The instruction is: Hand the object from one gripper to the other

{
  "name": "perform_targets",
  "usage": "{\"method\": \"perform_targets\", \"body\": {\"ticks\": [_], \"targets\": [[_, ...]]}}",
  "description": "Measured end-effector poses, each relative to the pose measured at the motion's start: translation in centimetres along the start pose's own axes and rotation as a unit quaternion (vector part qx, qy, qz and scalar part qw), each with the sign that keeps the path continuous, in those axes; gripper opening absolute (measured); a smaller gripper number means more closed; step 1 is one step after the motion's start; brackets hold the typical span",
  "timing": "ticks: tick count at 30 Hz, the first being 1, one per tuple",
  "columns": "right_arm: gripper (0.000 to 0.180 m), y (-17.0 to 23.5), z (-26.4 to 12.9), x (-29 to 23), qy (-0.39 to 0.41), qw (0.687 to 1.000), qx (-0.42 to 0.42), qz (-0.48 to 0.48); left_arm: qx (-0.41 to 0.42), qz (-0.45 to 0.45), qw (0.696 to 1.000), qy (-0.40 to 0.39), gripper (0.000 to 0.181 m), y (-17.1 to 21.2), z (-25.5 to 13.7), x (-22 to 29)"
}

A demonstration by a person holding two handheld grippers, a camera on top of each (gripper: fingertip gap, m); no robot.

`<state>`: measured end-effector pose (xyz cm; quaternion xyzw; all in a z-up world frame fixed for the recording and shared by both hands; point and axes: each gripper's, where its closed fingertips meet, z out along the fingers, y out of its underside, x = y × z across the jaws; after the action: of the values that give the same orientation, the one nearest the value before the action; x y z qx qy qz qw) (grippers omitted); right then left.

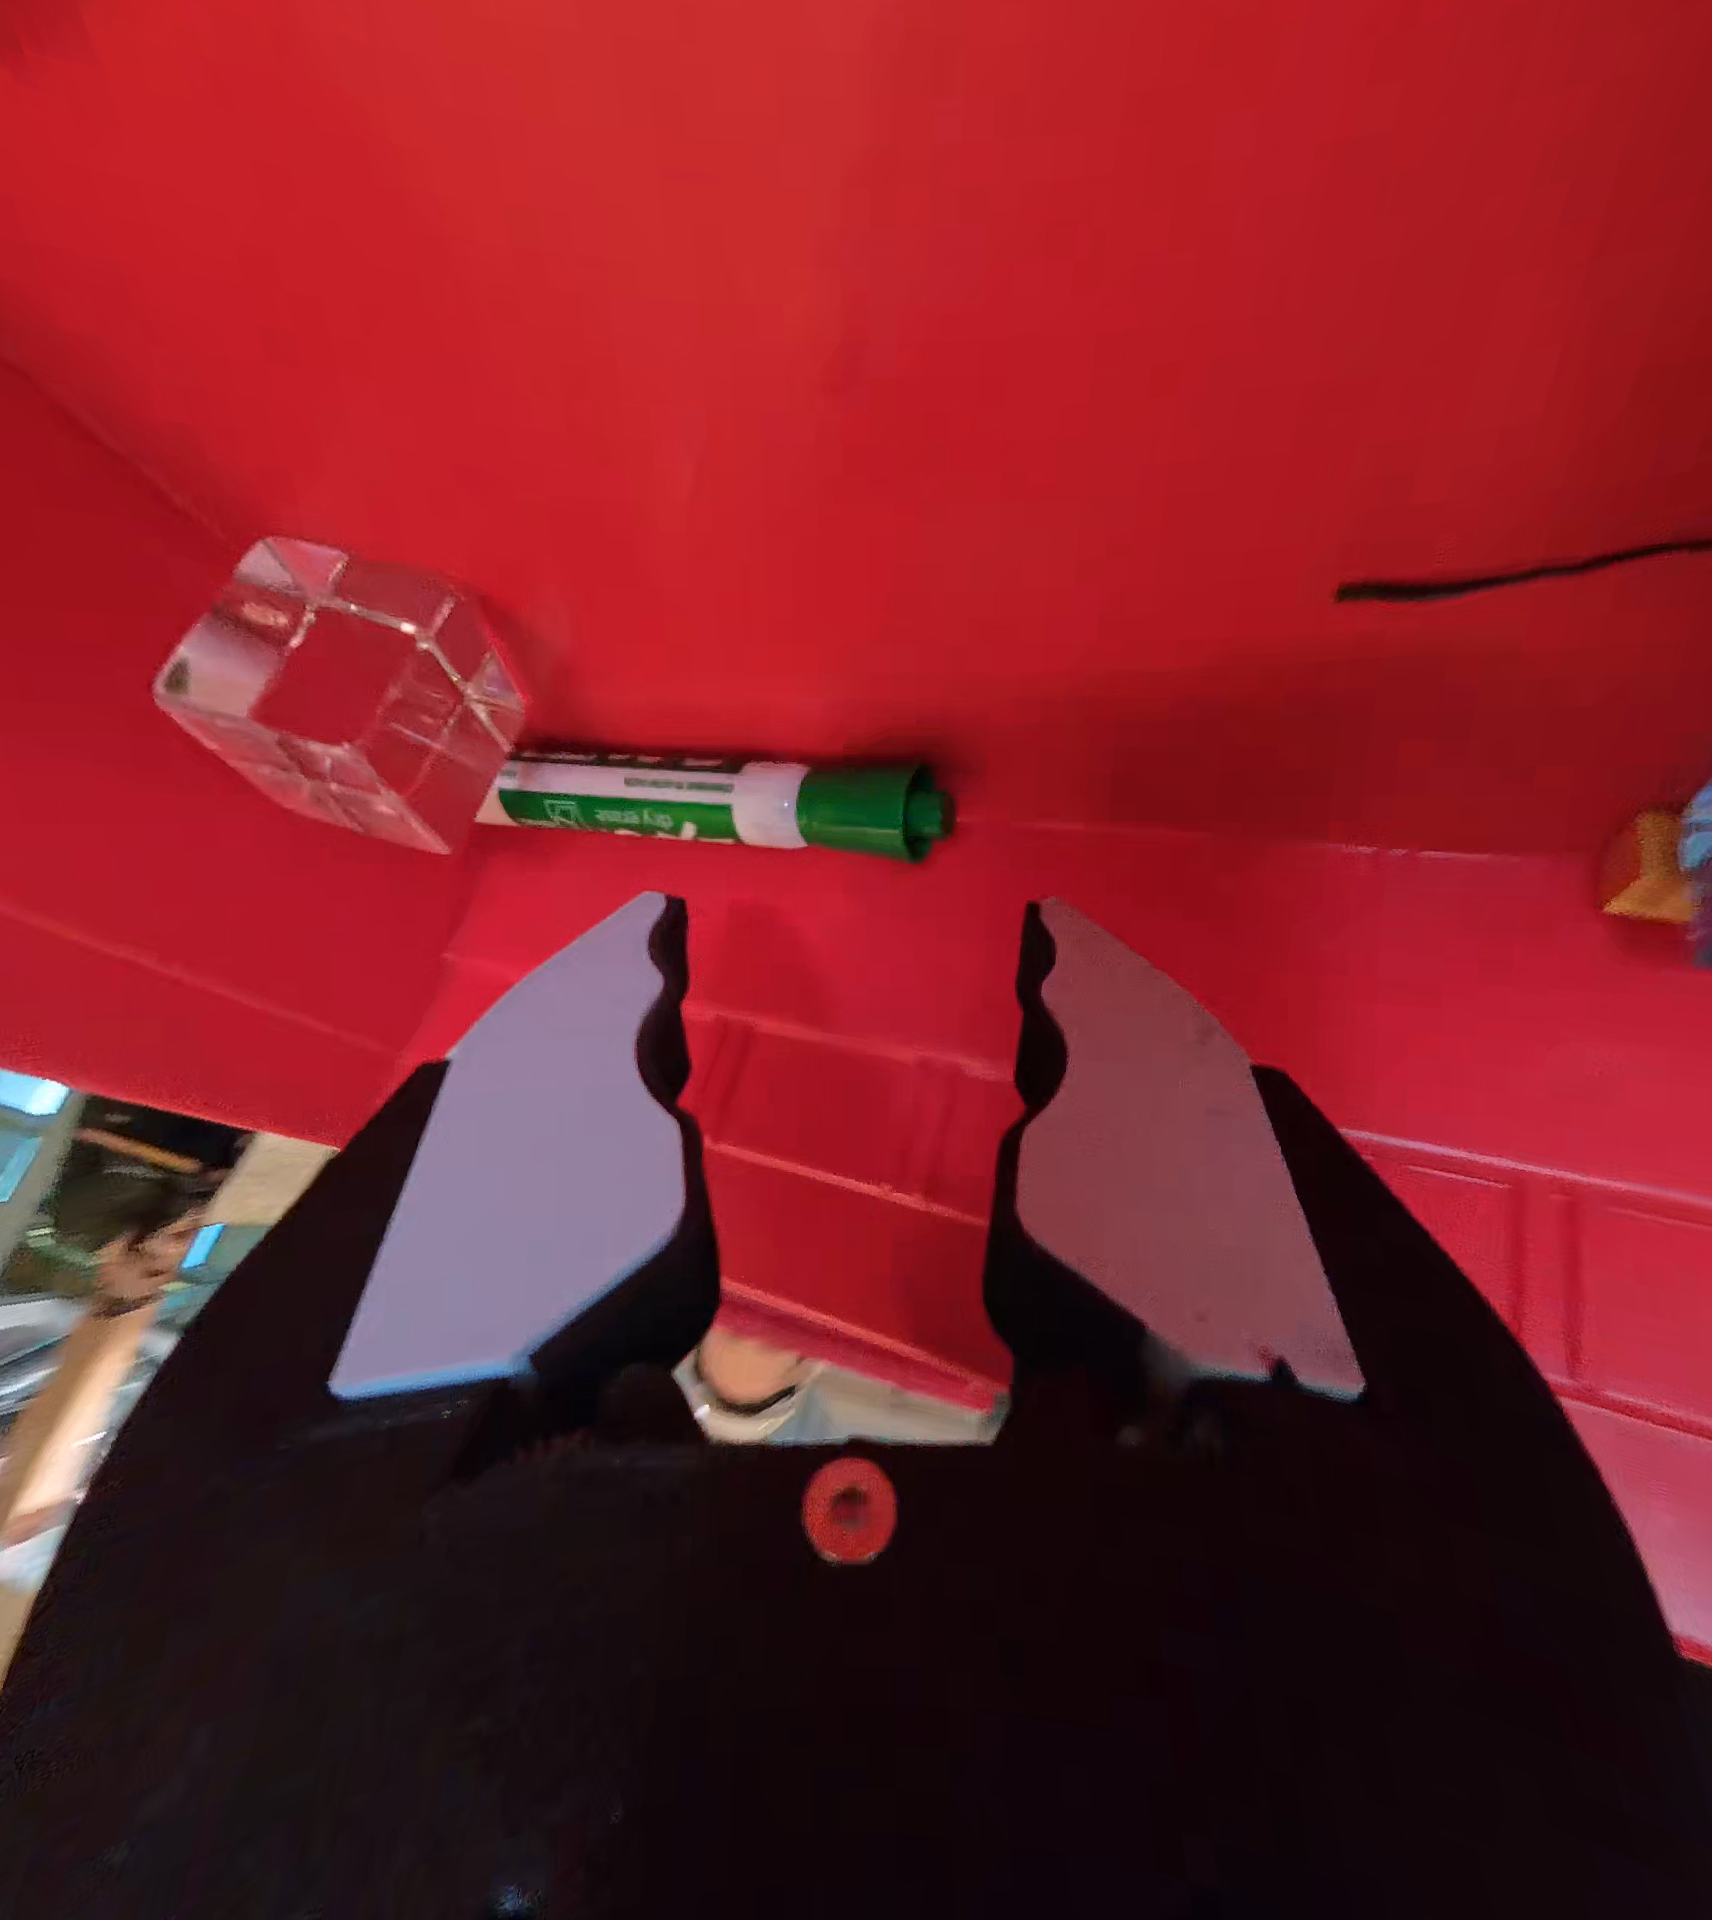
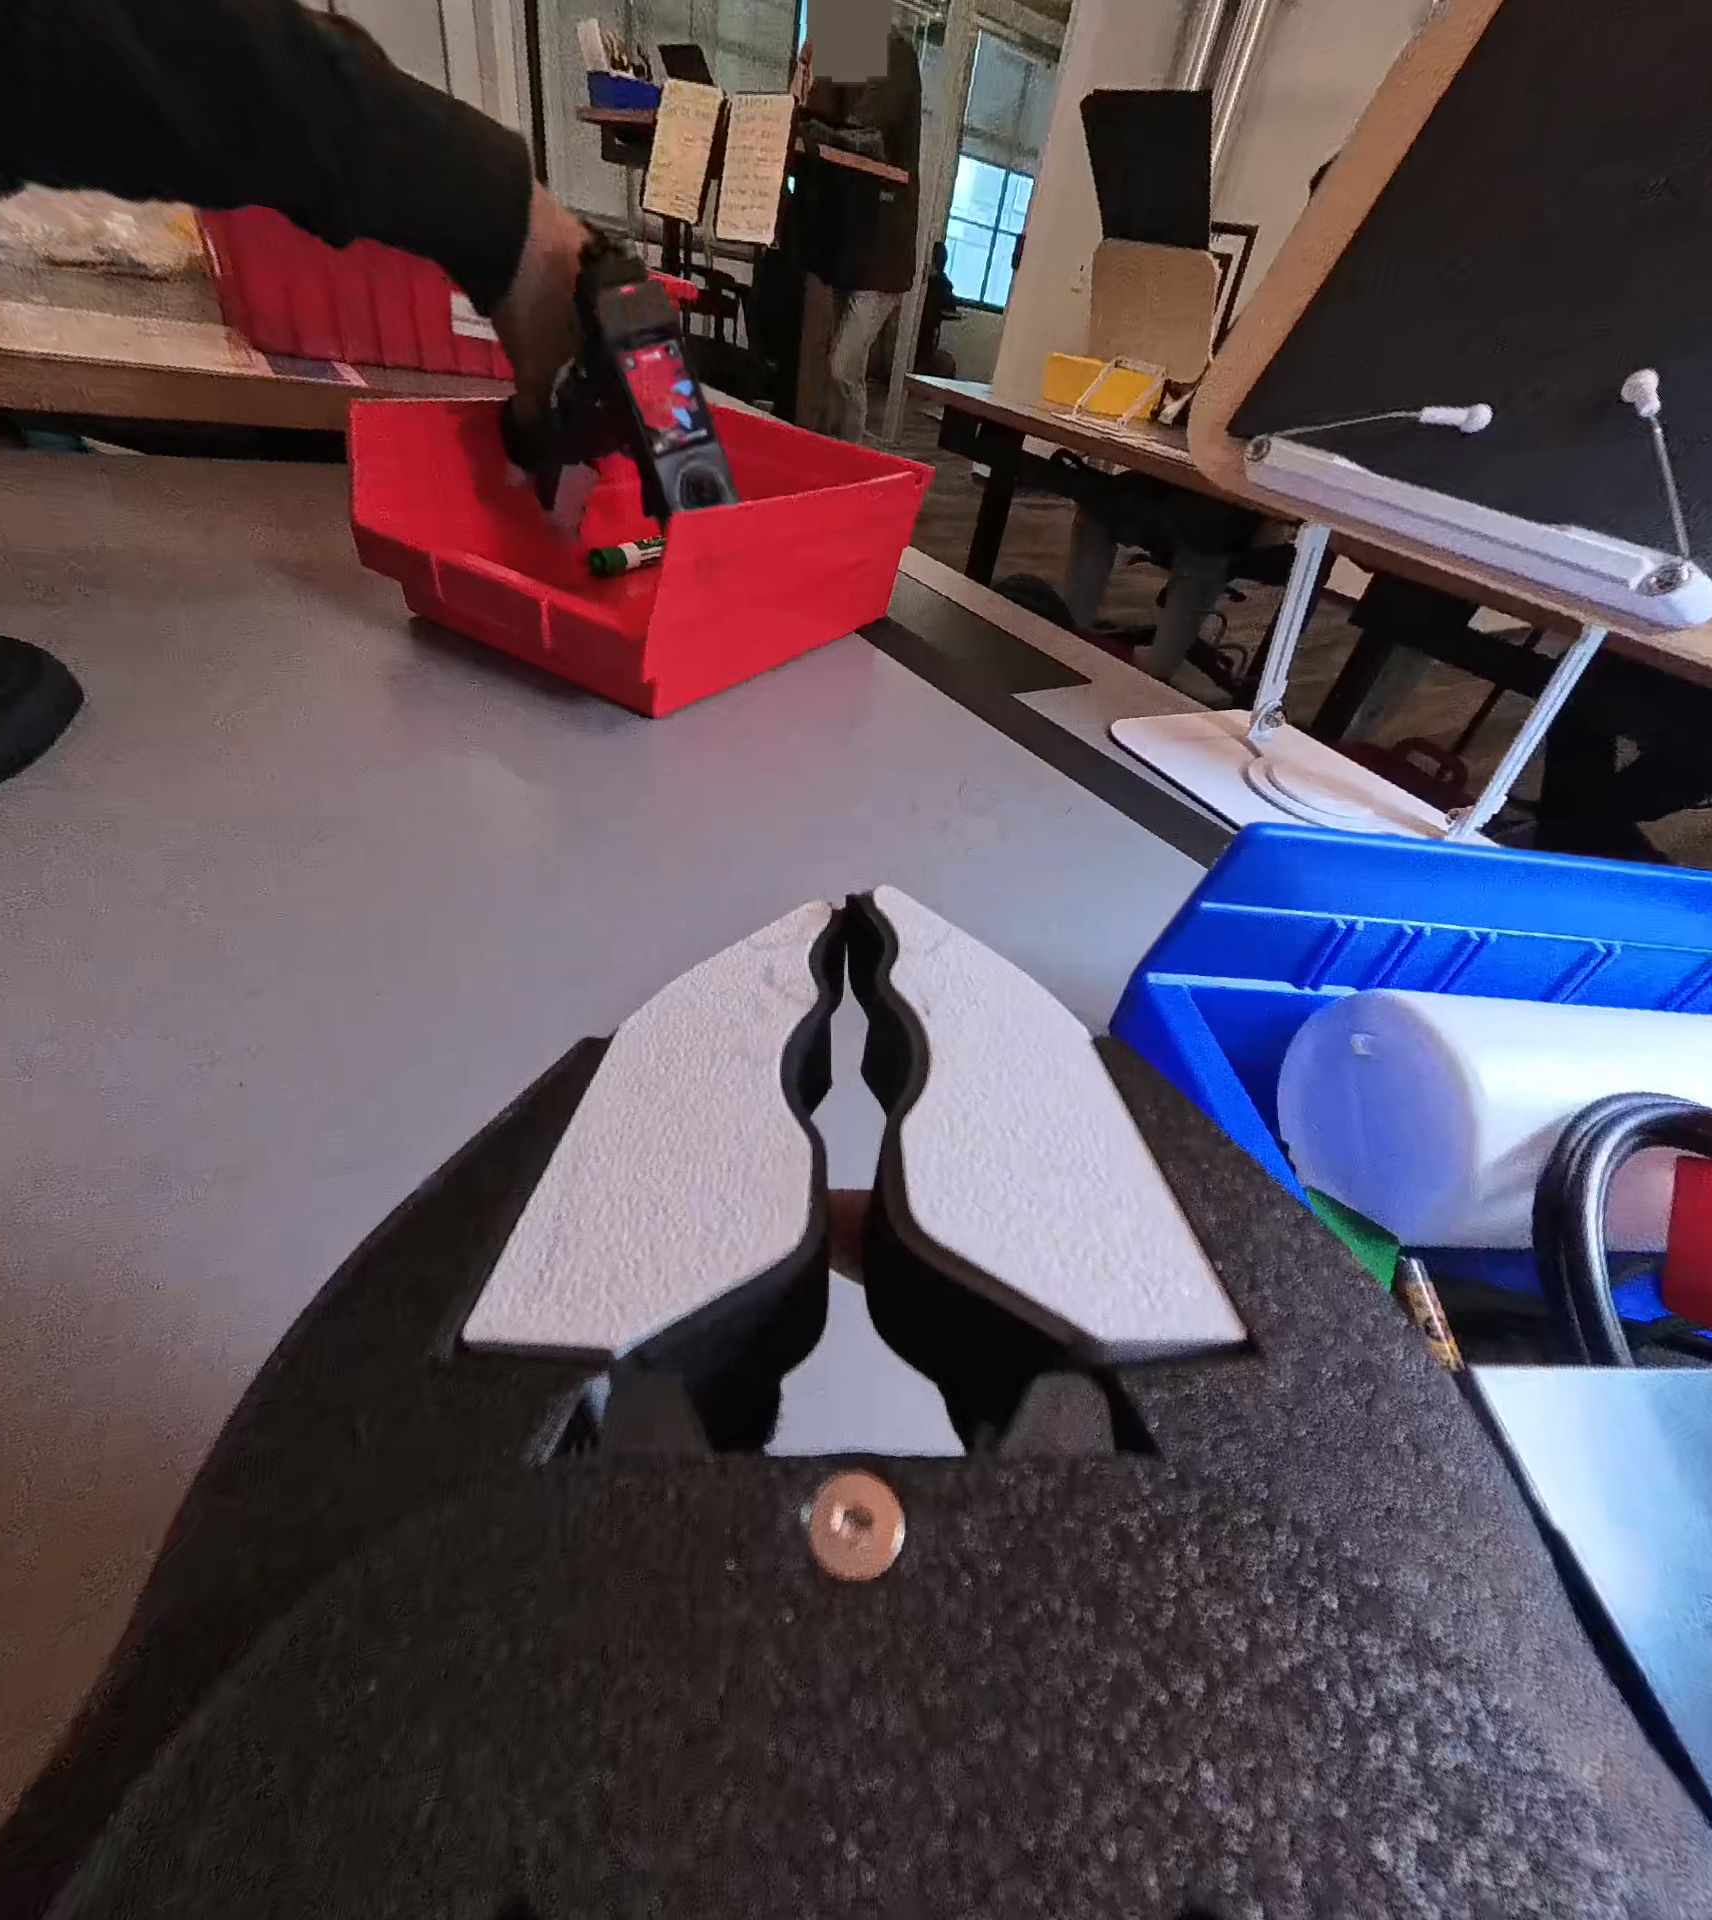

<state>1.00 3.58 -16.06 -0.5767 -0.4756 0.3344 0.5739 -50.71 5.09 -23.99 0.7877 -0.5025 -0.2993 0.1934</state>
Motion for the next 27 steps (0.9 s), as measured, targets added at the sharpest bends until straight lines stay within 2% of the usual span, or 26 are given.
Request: {"method": "perform_targets", "body": {"ticks": [8, 11, 12, 15, 18, 22, 27], "targets": [[0.0, 0.6, 0.2, 1.5, 0.003, 1.0, -0.008, 0.007, -0.04, 0.21, 0.976, -0.045, 0.051, -1.4, 1.7, -0.6], [0.0, 0.8, 0.0, 1.9, 0.004, 1.0, -0.01, 0.007, -0.031, 0.241, 0.969, -0.035, 0.034, -1.6, 2.6, 0.0], [0.0, 0.8, 0.0, 2.1, 0.004, 1.0, -0.009, 0.007, -0.024, 0.243, 0.969, -0.031, 0.033, -1.5, 2.6, 0.0], [0.0, 0.6, 0.0, 2.2, 0.002, 1.0, -0.007, 0.008, 0.031, 0.231, 0.972, -0.039, 0.023, -1.9, 2.0, 0.1], [0.0, 0.5, 0.0, 2.2, 0.003, 1.0, -0.005, 0.003, 0.098, 0.182, 0.977, -0.049, 0.022, -2.7, -0.2, -0.1], [0.0, 0.2, 0.2, 2.1, 0.001, 1.0, -0.001, 0.0, 0.199, 0.097, 0.974, -0.056, 0.019, -2.9, -5.2, -0.8], [0.0, -0.3, 0.3, 1.8, -0.001, 1.0, 0.005, -0.008, 0.311, 0.016, 0.948, -0.073, 0.017, -1.5, -11.7, -1.4]]}}
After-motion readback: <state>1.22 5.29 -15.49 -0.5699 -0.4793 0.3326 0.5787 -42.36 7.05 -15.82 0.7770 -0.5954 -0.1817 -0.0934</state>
